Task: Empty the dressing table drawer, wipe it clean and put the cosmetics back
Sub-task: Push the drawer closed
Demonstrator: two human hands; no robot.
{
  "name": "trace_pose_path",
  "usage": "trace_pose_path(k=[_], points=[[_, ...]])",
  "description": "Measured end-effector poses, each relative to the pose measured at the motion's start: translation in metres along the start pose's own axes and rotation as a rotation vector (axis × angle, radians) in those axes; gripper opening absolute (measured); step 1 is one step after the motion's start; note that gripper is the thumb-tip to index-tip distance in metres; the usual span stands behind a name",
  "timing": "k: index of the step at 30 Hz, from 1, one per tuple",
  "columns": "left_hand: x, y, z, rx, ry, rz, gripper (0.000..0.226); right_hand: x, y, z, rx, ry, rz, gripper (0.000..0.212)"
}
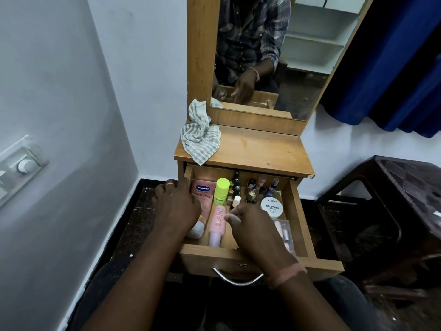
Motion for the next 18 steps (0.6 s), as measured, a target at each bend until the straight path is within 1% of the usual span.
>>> trace_pose_path(k=[2, 4, 7, 9, 11, 13, 14, 16, 18], points=[[-0.001, 0.001, 0.003, -0.001, 0.013, -0.002, 0.041, 0.029, -0.004, 0.020, -0.053, 0.102, 0.075, 0.016], [-0.001, 0.002, 0.010, 0.025, 0.051, -0.015, 0.038, 0.057, -0.005, 0.028, -0.047, 0.186, 0.168, 0.016], [0.008, 0.008, 0.027, 0.149, 0.124, -0.049, 0.035, 0.084, 0.002, 0.019, 0.009, 0.230, 0.289, 0.023], [0.027, 0.019, 0.042, 0.240, 0.184, -0.112, 0.032, 0.091, 0.004, 0.014, 0.020, 0.269, 0.358, 0.029], [0.056, 0.030, 0.052, 0.304, 0.222, -0.166, 0.030, 0.096, 0.001, 0.017, -0.028, 0.339, 0.413, 0.024], [0.096, 0.039, 0.053, 0.345, 0.237, -0.210, 0.025, 0.105, -0.002, 0.026, -0.074, 0.445, 0.454, 0.015], [0.118, 0.041, 0.051, 0.373, 0.234, -0.228, 0.021, 0.112, -0.004, 0.030, -0.077, 0.498, 0.463, 0.013], [0.152, 0.045, 0.041, 0.425, 0.179, -0.254, 0.017, 0.124, -0.006, 0.034, -0.081, 0.560, 0.449, 0.013], [0.170, 0.046, 0.026, 0.408, 0.100, -0.272, 0.018, 0.130, 0.000, 0.033, -0.112, 0.534, 0.372, 0.016]])
Point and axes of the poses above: each hand's wrist, its own x-axis away from the middle knuckle, its own z-axis out of the back of the hand, y = z × x, the point moved 9 cm from there along -x, towards the middle knuckle, and after that the axes turned 1 degree about y, right-handed, at the moved point
